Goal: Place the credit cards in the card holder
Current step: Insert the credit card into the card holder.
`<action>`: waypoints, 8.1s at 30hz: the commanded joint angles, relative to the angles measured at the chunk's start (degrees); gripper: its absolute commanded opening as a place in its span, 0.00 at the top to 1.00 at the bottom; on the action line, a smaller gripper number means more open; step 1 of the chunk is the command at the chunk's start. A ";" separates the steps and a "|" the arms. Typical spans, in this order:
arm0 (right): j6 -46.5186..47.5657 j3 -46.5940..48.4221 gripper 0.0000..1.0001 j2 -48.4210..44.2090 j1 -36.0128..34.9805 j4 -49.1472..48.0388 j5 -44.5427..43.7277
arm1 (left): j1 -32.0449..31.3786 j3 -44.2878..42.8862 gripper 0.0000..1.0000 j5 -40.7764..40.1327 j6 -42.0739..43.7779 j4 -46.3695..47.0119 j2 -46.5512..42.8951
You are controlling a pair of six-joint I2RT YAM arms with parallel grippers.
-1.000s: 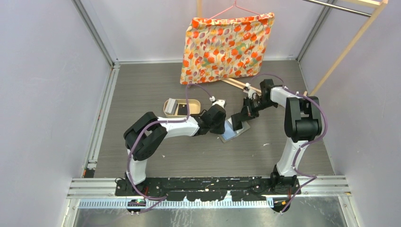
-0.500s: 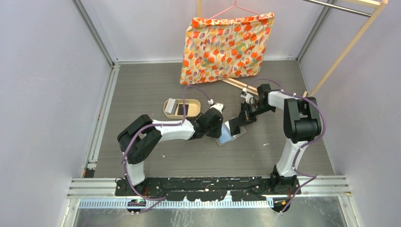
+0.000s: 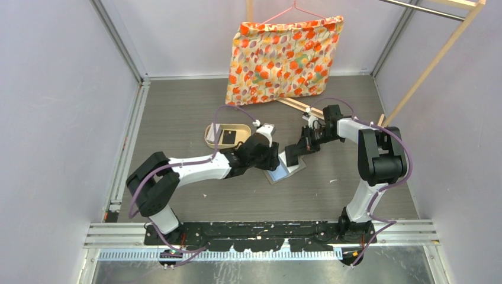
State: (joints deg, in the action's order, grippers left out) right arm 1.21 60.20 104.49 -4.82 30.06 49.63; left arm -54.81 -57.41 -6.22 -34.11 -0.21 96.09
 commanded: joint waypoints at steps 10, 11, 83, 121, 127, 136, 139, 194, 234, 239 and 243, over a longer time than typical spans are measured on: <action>-5.39 -1.32 0.99 0.01 -1.00 -5.19 3.61 | -0.13 29.94 0.50 1.82 -26.45 36.57 -10.53; -5.48 -1.32 0.99 0.20 -0.98 -5.21 4.08 | -0.13 29.90 0.50 2.01 -27.13 36.65 -9.77; -9.67 -1.28 0.99 2.54 -3.40 0.52 -0.78 | 0.38 11.51 0.55 -6.64 -23.32 5.31 6.02; -3.36 3.67 0.61 1.47 -6.45 6.60 -6.26 | 1.72 17.11 0.53 5.74 -13.71 12.26 -12.93; -1.52 4.69 0.58 0.50 -8.40 8.24 -10.89 | -0.28 19.46 0.53 10.66 -19.08 26.03 -9.17; 1.56 6.29 0.55 0.10 -10.65 10.47 -14.73 | -0.37 14.14 0.55 6.97 -17.62 21.38 -3.35; 2.56 6.58 0.51 -0.94 -11.20 10.99 -16.11 | -0.26 14.34 0.55 3.92 -16.51 18.89 -4.14; 13.40 10.73 0.48 0.43 -16.73 18.86 -16.99 | 3.39 20.83 0.61 5.07 -19.24 34.57 -1.00; 8.83 10.17 0.96 0.74 -15.40 13.86 -21.52 | 4.56 20.50 0.64 7.77 -20.69 34.37 -0.65; 10.92 9.43 0.86 -4.41 -14.34 14.10 -24.01 | 4.97 22.86 0.62 6.89 -20.39 31.82 -8.30; 11.99 9.32 0.80 -6.86 -14.06 14.68 -21.50 | 4.97 24.64 0.61 6.64 -20.58 31.32 -12.97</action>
State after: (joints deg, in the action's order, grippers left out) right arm 10.79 68.36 102.87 -19.31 43.81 26.61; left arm -50.13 -34.11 1.13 -54.54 30.57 87.96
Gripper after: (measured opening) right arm 0.183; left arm 0.386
